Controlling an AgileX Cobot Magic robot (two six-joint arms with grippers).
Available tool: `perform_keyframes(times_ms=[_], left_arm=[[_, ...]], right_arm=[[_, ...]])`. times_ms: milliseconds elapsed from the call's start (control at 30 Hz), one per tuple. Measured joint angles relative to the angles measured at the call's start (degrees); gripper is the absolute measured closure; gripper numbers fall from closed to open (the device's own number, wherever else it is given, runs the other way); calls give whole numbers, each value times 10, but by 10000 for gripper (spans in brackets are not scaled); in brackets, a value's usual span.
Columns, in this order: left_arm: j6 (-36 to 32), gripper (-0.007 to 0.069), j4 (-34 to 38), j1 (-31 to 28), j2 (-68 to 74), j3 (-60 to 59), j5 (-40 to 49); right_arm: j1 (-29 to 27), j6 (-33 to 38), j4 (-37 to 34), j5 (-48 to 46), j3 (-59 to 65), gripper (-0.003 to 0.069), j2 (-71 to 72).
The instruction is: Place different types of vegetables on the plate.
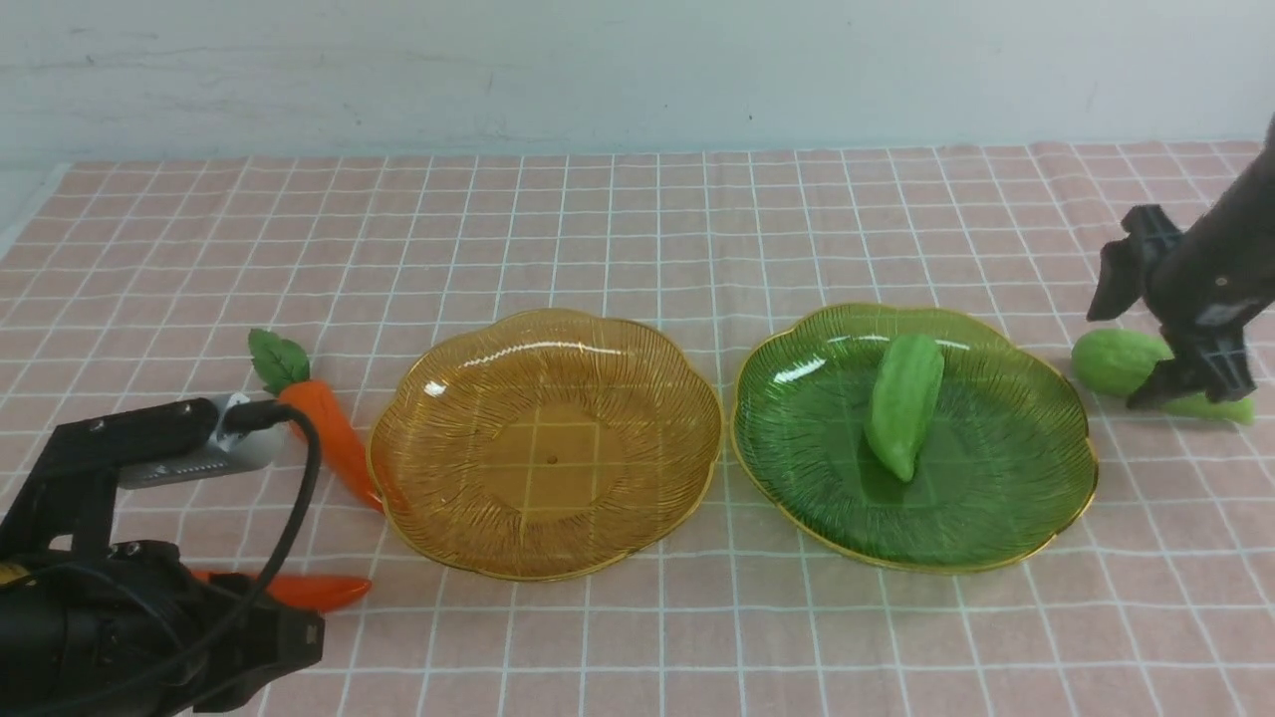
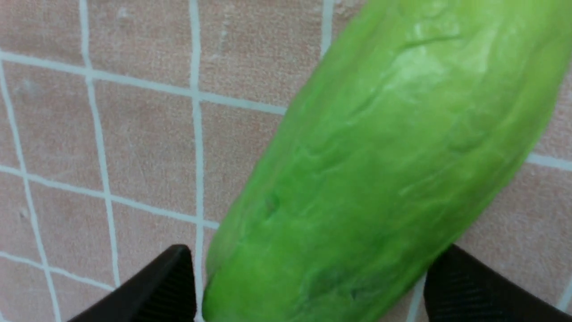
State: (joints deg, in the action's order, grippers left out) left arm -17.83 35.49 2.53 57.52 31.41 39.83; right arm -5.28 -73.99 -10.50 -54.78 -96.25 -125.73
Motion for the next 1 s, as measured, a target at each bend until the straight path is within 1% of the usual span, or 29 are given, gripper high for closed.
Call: perform_keyframes(times_ms=[167,333,467,533,600,700,767,900,933,1000], left_arm=[[3,498,0,0,0,0,-2],[3,498,0,0,0,0,-2],[3,498,0,0,0,0,-2],[3,498,0,0,0,0,-2],[3,498,0,0,0,0,-2],[3,498,0,0,0,0,-2],[3,498,0,0,0,0,-2],[3,498,0,0,0,0,-2],[3,498,0,0,0,0,-2],[3,498,0,0,0,0,-2]], right_arm=[[0,-2,2,18,0,42,-10],[0,3,2,20,0,99,-13],[-2,26,2,17,-1,172,-13],[-4,41,2,11,0,228,-13],[-7,60,-2,5,0,267,-13],[-16,107,-19,-1,-5,268,-13],[-24,160,-35,-8,-23,268,-13],[-31,295,-71,-43,-75,268,-11],[-31,357,-88,-70,-98,268,-11],[-29,439,-110,-112,-136,268,-9]])
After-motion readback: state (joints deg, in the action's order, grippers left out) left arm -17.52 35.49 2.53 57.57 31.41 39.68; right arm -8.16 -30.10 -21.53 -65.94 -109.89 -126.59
